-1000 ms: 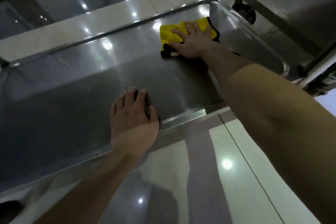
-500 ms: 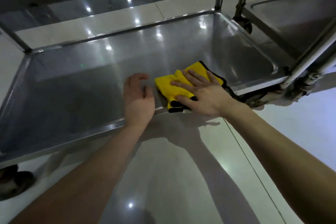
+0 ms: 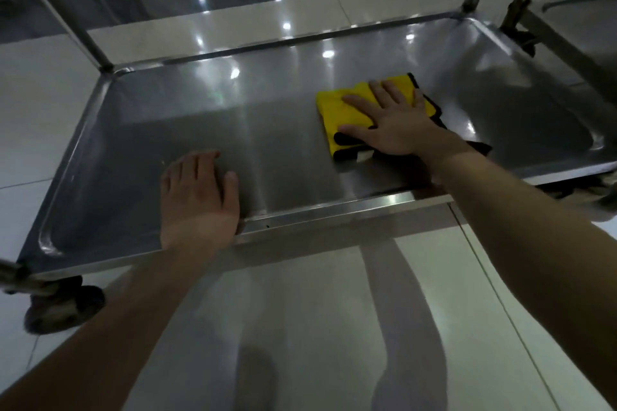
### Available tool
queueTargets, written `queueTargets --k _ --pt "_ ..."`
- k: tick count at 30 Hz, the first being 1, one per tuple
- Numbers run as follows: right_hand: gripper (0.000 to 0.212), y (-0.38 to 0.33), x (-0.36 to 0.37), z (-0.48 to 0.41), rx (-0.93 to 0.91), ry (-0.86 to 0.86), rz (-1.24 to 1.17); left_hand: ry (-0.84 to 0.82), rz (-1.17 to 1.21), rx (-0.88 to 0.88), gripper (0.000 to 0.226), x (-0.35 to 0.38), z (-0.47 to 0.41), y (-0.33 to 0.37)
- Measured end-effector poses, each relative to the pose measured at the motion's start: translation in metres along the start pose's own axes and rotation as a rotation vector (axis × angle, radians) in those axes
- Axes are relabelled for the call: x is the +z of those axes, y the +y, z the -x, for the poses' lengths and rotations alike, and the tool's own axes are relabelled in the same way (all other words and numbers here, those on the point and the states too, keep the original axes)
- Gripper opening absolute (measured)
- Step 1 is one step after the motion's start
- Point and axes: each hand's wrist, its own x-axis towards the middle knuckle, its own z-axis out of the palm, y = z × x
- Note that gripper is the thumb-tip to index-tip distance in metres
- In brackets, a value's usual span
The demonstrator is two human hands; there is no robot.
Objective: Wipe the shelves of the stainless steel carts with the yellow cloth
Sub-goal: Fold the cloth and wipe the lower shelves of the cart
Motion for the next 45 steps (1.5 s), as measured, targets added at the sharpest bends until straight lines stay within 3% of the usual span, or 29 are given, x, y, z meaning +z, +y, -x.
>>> queueTargets --k 6,10,15,19,23,26,28,32,35,42,45 --pt "0.109 -0.057 -0.007 -0.105 0.016 -0.015 0.040 0.054 0.010 0.013 0.048 0.004 -0.002 -0.001" --pt "0.090 -0.101 0.002 -0.111 -0.040 -0.015 0.046 0.105 -0.001 0.028 0.044 0.004 -0.003 -0.003" --pt "0.069 -0.115 0.019 -0.040 -0.199 -0.046 0.041 0.159 0.023 -0.005 0.041 0.004 0.000 0.001" --pt "0.072 -0.109 0.032 0.054 -0.321 -0.087 0.011 0.169 0.058 -0.030 0.045 0.002 0.000 0.001" --pt "0.072 -0.110 0.052 0.129 -0.364 0.095 0.090 0.109 0.047 0.018 0.051 -0.002 0.001 -0.002" --pt "0.073 -0.129 0.063 0.143 -0.321 0.226 0.172 0.227 0.356 0.023 0.030 -0.012 0.006 -0.001" --pt "0.074 -0.135 0.064 0.141 -0.307 0.229 0.172 0.251 0.403 -0.004 0.027 -0.021 0.015 -0.007" --pt "0.077 -0.132 0.064 0.139 -0.293 0.211 0.185 0.173 0.072 -0.053 0.047 -0.030 0.042 -0.054" --pt "0.081 -0.151 0.067 0.136 -0.256 0.196 0.187 -0.060 -0.103 -0.108 0.069 -0.029 0.060 -0.083" --pt "0.077 -0.243 0.084 0.108 -0.304 0.109 0.182 -0.222 0.003 0.025 0.082 -0.035 0.062 -0.098" --pt "0.078 -0.255 0.077 0.090 -0.282 -0.008 0.130 -0.262 0.053 0.095 0.082 -0.043 0.069 -0.105"
